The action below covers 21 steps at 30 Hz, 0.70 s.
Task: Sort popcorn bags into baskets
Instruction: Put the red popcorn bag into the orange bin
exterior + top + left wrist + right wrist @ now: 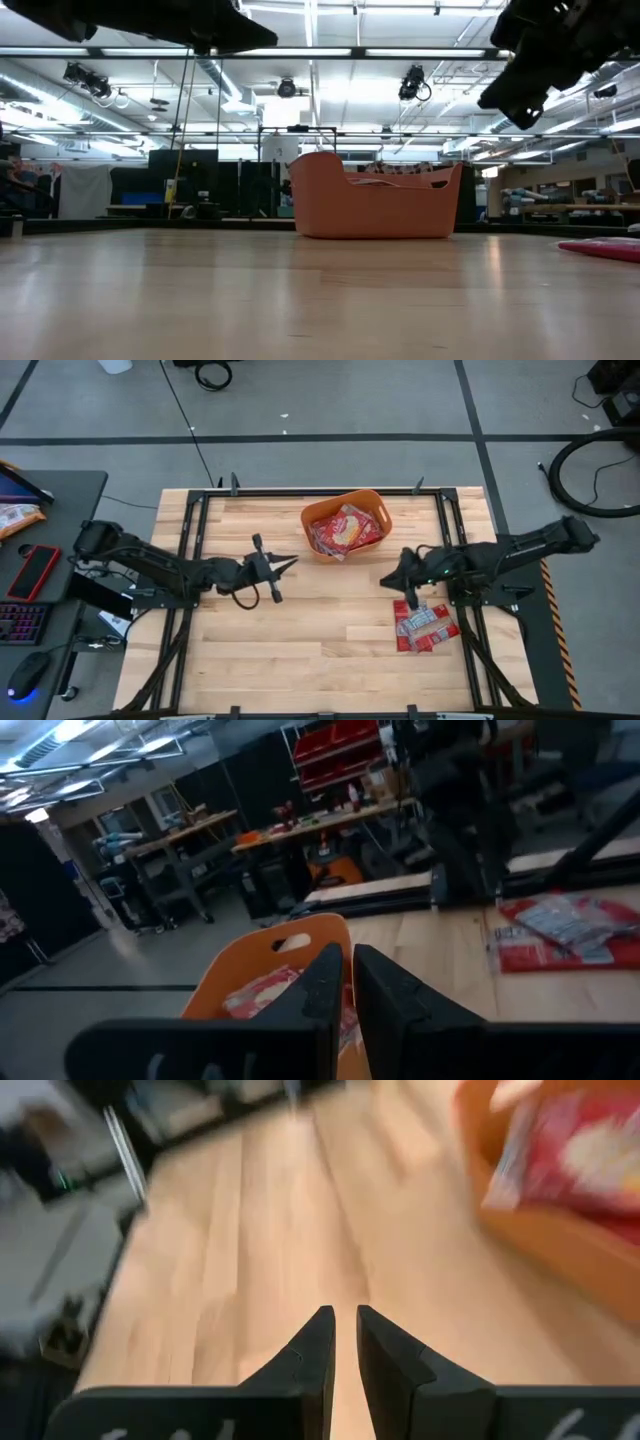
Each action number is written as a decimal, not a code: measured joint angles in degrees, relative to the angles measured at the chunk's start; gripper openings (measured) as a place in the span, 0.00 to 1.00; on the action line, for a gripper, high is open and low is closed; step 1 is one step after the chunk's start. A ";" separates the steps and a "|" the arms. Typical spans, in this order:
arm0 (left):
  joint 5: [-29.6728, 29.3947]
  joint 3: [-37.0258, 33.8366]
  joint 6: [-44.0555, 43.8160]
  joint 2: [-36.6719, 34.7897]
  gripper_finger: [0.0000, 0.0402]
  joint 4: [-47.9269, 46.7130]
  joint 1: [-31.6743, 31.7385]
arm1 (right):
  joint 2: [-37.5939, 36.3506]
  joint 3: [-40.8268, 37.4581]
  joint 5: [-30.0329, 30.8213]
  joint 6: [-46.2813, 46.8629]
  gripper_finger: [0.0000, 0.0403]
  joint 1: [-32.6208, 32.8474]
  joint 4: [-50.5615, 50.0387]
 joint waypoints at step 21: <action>-3.09 -5.19 -0.70 -5.26 0.08 4.22 -4.03 | 39.93 32.73 -13.28 11.22 0.13 15.43 -46.89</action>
